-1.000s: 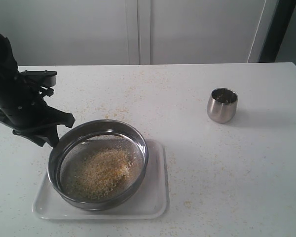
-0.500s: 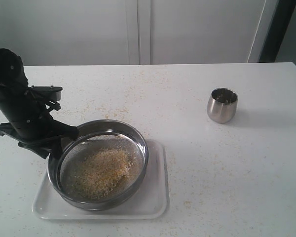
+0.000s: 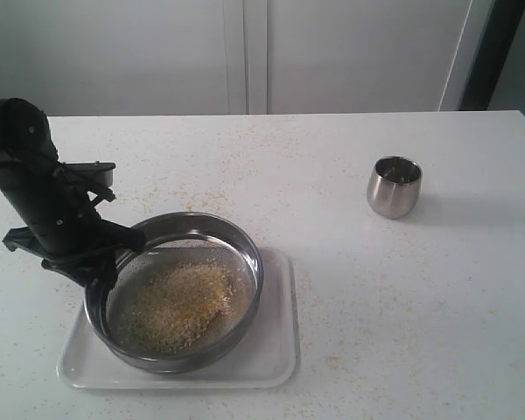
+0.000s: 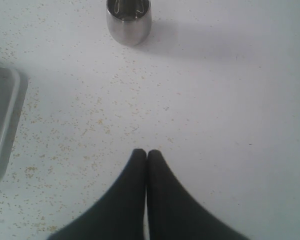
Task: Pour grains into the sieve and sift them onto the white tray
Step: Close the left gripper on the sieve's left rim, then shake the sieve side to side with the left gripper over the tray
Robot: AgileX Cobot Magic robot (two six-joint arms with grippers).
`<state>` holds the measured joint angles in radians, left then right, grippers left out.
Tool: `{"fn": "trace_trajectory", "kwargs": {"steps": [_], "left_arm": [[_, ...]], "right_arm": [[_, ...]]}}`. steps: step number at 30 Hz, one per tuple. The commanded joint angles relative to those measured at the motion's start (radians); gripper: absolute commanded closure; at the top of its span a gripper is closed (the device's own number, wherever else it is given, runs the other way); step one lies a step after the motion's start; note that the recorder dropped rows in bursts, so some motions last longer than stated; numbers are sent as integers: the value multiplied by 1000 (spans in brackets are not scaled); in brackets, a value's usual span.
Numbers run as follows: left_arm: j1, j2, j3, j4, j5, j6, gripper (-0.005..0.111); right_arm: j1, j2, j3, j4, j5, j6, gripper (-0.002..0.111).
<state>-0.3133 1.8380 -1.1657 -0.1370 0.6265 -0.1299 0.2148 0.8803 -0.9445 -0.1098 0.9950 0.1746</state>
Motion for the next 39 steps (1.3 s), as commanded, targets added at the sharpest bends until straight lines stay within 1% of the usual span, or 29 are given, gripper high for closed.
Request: {"fn": "trace_trajectory", "kwargs": {"steps": [1, 5, 8, 11, 16, 25, 29, 31, 34, 36, 38, 39], "left_arm": [[-2, 10, 5, -14, 11, -6, 68], [-2, 13, 5, -14, 7, -6, 69], [-2, 13, 5, -14, 7, -6, 74], [-2, 13, 5, -14, 7, -6, 85], [-2, 13, 5, -14, 6, -8, 106], [-2, 9, 5, -17, 6, -6, 107], [-2, -5, -5, -53, 50, 4, 107], [-2, -11, -12, -92, 82, 49, 107], [-2, -36, -12, -123, 119, 169, 107], [0, -47, -12, -63, 126, 198, 107], [13, -56, -12, -5, 119, 123, 107], [22, -59, -12, 2, 110, 80, 107]], "right_arm": [[-7, -6, 3, 2, -1, 6, 108], [-7, -6, 3, 2, -1, 6, 108], [-7, -6, 3, 2, -1, 6, 108], [-7, -6, 3, 2, -1, 6, 108], [-7, -6, 3, 2, -1, 6, 108], [-7, -6, 3, 2, -1, 6, 108], [-7, -6, 3, 2, -1, 6, 108], [-7, -6, 3, 2, -1, 6, 108], [-7, -6, 3, 2, -1, 6, 108], [-7, -6, 3, 2, -1, 6, 108], [-7, -6, 3, 2, -1, 6, 108], [-7, -6, 3, 2, -1, 6, 108]]}}
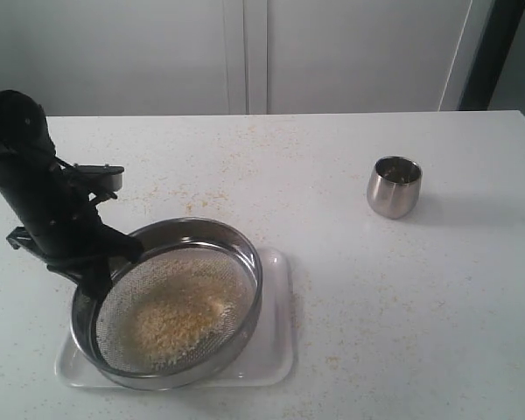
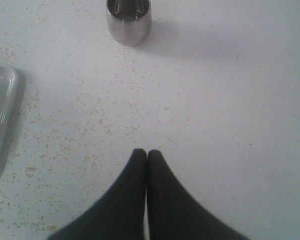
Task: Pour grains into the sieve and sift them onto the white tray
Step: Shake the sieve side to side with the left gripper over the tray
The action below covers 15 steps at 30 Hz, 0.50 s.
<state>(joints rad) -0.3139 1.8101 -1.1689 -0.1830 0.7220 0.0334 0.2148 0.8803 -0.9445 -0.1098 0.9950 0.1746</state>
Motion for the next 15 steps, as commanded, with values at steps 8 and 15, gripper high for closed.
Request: {"fn": "trace_trajectory", "kwargs": {"steps": [8, 15], "left_arm": [[-109, -31, -9, -11, 5, 17, 107], [-91, -31, -9, 121, -6, -243, 107]], "right_arm": [[-7, -6, 3, 2, -1, 6, 108], [-7, -6, 3, 2, -1, 6, 108]]}}
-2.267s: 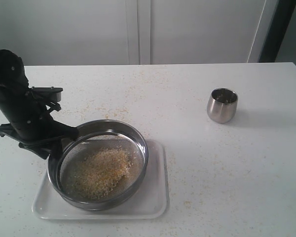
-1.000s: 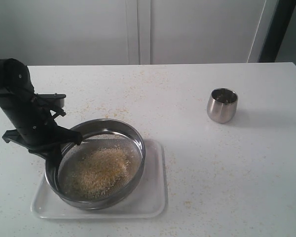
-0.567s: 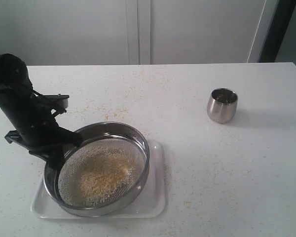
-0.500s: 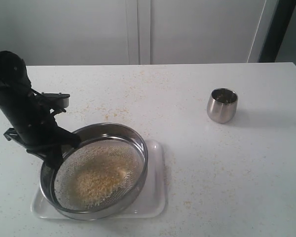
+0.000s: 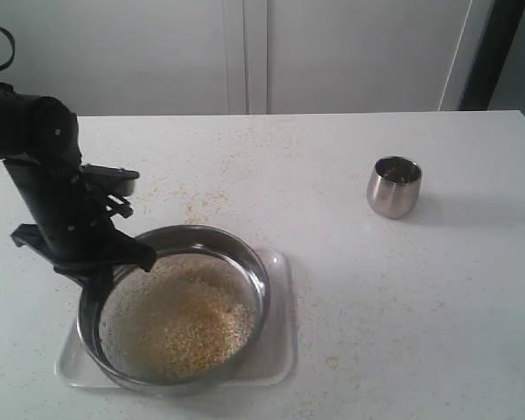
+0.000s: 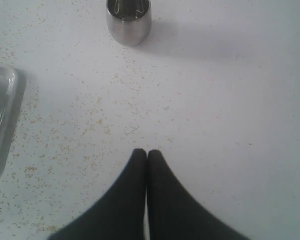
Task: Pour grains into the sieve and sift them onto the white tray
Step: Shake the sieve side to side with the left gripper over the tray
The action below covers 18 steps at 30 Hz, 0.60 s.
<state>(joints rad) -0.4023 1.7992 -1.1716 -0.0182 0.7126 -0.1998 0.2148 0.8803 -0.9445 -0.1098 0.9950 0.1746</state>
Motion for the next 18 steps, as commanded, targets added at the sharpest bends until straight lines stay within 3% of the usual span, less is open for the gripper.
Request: {"fn": "trace_trajectory", "kwargs": {"steps": [1, 4, 7, 11, 13, 18], "left_arm": [[-21, -20, -6, -64, -2, 35, 107], [-47, -20, -6, 18, -44, 10, 107], [-2, -20, -6, 60, -38, -166, 107], [-43, -40, -6, -149, -30, 88, 107], [-54, -51, -6, -114, -55, 100, 107], [50, -54, -6, -12, 0, -95, 107]], "right_arm": [[-7, -6, 3, 2, -1, 6, 108], [-7, -6, 3, 2, -1, 6, 108], [-7, -6, 3, 2, -1, 6, 108], [-7, -6, 3, 2, -1, 6, 108], [-7, -6, 3, 2, -1, 6, 108], [-7, -6, 3, 2, -1, 6, 108]]}}
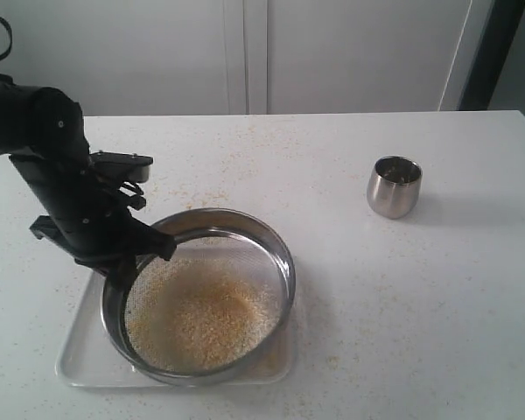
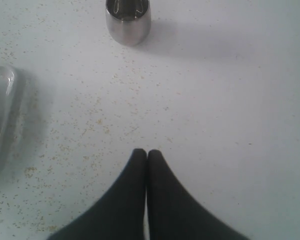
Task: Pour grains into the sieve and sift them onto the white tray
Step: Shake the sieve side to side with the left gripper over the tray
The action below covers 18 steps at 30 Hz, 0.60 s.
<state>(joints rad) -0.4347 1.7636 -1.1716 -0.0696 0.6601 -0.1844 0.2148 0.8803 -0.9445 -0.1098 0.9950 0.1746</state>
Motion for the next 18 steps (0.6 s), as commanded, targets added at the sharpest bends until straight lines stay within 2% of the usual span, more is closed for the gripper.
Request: {"fn": "trace_trajectory", "kwargs": {"steps": [1, 3, 5, 6, 7, 8, 9, 10, 11, 12, 13, 14, 16, 17, 18], "left_arm": [[90, -19, -6, 16, 64, -119, 107], [70, -25, -4, -120, 54, -65, 107], [5, -40, -4, -230, 11, 83, 107], [-33, -49, -4, -152, -3, 82, 107], [-29, -53, -4, -70, 3, 11, 107], [14, -59, -4, 77, 53, -162, 107], [39, -59, -4, 111, 79, -236, 107], [61, -61, -4, 70, 99, -263, 107], [53, -62, -4, 13, 85, -219, 107], [10, -63, -4, -56, 45, -97, 107], [-13, -65, -4, -45, 33, -76, 107], [-25, -65, -4, 51, 49, -111, 107], [26, -65, -4, 177, 127, -285, 107], [47, -65, -4, 142, 130, -327, 107], [45, -65, -4, 57, 95, -271, 107]], "right_arm": [[-7, -6, 3, 2, -1, 6, 108], [-7, -6, 3, 2, -1, 6, 108], [-7, -6, 3, 2, -1, 6, 108], [-7, -6, 3, 2, -3, 6, 108], [-7, -6, 3, 2, -3, 6, 108], [-7, -6, 3, 2, -3, 6, 108], [-7, -6, 3, 2, -3, 6, 108], [-7, -6, 3, 2, -3, 6, 108], [-7, -6, 3, 2, -3, 6, 108], [-7, -6, 3, 2, -3, 6, 108], [-7, -6, 3, 2, -5, 6, 108], [-7, -6, 3, 2, -5, 6, 108], [-7, -6, 3, 2, -5, 6, 108], [-7, -6, 3, 2, -7, 6, 108], [-7, -6, 3, 2, -7, 6, 108]]}}
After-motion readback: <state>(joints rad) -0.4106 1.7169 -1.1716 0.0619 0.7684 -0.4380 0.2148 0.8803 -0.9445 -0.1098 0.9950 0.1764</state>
